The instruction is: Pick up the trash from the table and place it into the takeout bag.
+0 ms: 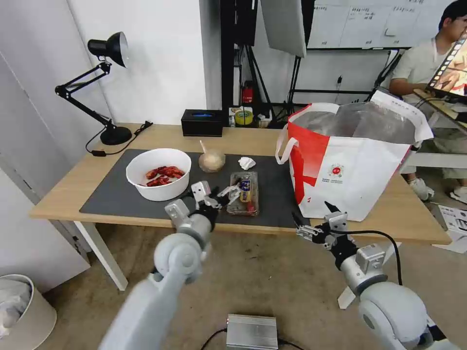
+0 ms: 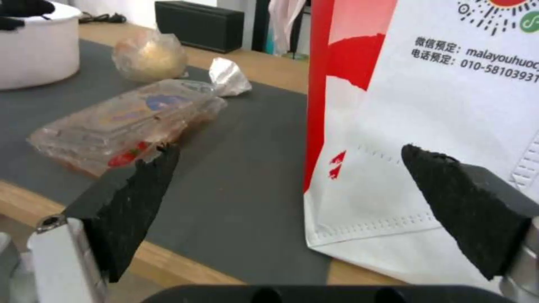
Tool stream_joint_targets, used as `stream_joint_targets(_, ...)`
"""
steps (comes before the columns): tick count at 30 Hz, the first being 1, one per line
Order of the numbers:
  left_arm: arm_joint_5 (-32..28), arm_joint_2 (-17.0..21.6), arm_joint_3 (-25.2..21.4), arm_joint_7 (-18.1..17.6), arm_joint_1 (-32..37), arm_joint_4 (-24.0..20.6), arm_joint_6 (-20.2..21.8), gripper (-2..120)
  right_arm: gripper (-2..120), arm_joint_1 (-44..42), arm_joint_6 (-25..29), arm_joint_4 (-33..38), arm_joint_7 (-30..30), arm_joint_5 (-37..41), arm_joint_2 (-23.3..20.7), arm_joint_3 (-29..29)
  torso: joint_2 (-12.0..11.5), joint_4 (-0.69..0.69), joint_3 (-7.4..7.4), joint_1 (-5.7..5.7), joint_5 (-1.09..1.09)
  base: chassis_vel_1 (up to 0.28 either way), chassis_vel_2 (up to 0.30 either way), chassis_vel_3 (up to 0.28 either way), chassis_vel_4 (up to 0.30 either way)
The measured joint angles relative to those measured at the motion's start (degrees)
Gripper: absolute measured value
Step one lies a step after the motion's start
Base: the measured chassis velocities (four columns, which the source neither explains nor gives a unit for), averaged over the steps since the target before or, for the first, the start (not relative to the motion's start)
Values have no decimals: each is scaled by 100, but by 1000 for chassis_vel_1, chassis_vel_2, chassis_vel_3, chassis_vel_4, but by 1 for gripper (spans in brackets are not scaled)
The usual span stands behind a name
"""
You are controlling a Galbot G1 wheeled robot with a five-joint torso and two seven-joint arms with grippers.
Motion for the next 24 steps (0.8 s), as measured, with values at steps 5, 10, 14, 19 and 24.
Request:
stream_joint_targets(5,719,758,271,705,-285,118,-315,51,100,73,-12,-22,14,71,-7,26,0,0,0,0,1,0,0,0,0)
stream_joint_targets(10,986,1034,736,1141,-612,315,-586,28,100,122,-40,-42,35,253,6,27,0,-1,0,0,2,0,0,0,0)
stream_joint_targets(14,1409,1023,1183,1557,-978,608,-589,4,100,238,-160,-26,200,1375,-53,145,0,-2,0,0,2,0,0,0,0)
stream_joint_targets(19,1513,1019,1403,1620,-1125,792,-621,0,100,382,-168,-34,322,2294,-118,184,0,0,0,0,2,0,0,0,0)
stream_joint_targets(24,1662,904,1611,1628,-1246,1012,-665,0,100,460,-185,-37,380,3026,-124,230,0,-1,0,0,2,0,0,0,0)
